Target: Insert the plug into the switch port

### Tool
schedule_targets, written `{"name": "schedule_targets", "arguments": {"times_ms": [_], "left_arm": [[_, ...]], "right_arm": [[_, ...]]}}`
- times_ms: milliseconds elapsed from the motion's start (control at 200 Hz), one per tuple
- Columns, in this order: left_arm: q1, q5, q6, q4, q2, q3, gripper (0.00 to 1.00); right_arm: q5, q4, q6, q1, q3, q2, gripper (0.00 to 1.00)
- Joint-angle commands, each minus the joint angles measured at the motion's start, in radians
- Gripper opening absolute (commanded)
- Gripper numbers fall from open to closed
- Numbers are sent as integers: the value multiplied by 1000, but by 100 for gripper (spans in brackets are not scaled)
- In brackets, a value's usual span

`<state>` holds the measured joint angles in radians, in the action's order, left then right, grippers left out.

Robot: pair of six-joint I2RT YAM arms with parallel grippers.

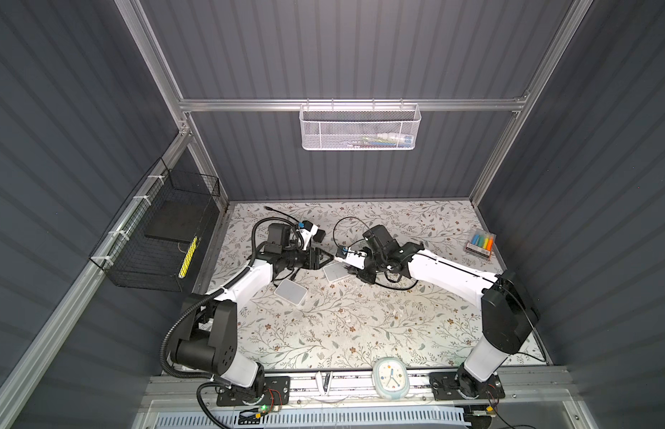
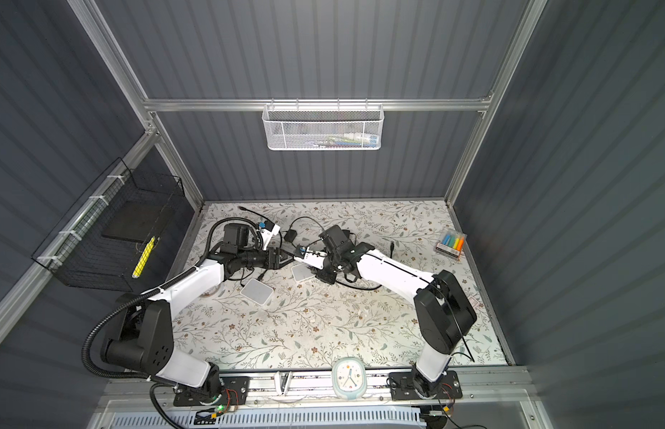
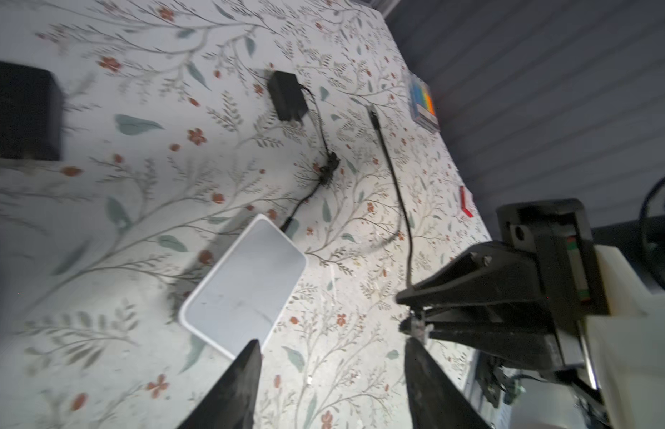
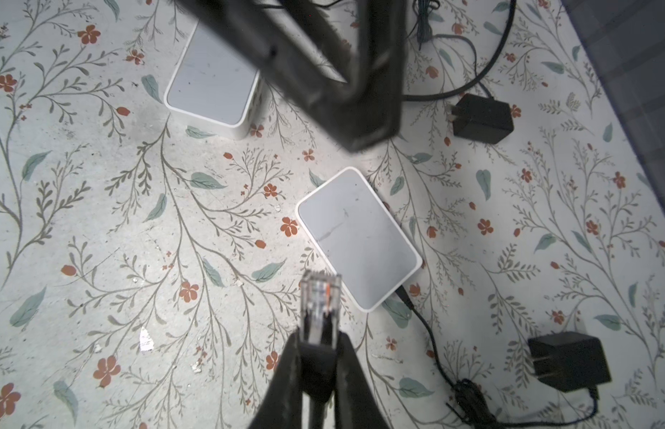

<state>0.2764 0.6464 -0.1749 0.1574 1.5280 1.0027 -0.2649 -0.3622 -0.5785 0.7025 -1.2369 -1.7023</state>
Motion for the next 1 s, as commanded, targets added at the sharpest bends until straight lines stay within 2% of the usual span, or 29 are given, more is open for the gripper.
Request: {"name": "schedule_targets", "arguments": {"times_ms": [0, 70, 245, 720, 996], "left_arm": [[-5, -201, 81, 180, 32, 77, 61], [-5, -213, 89, 218, 83, 119, 57], [-5, -231, 51, 191, 176, 175, 48], [38, -241, 17, 132, 366, 286, 43], [68, -224, 8, 94, 431, 308, 42]], "right_arm": [[-16, -6, 23, -8, 35, 20, 0], [-14, -21, 19, -9, 47, 3, 0], [13, -110, 8, -8, 41, -57, 0], [28, -189, 57, -10, -40, -195, 0], [18, -193, 150, -9, -83, -242, 0]]}}
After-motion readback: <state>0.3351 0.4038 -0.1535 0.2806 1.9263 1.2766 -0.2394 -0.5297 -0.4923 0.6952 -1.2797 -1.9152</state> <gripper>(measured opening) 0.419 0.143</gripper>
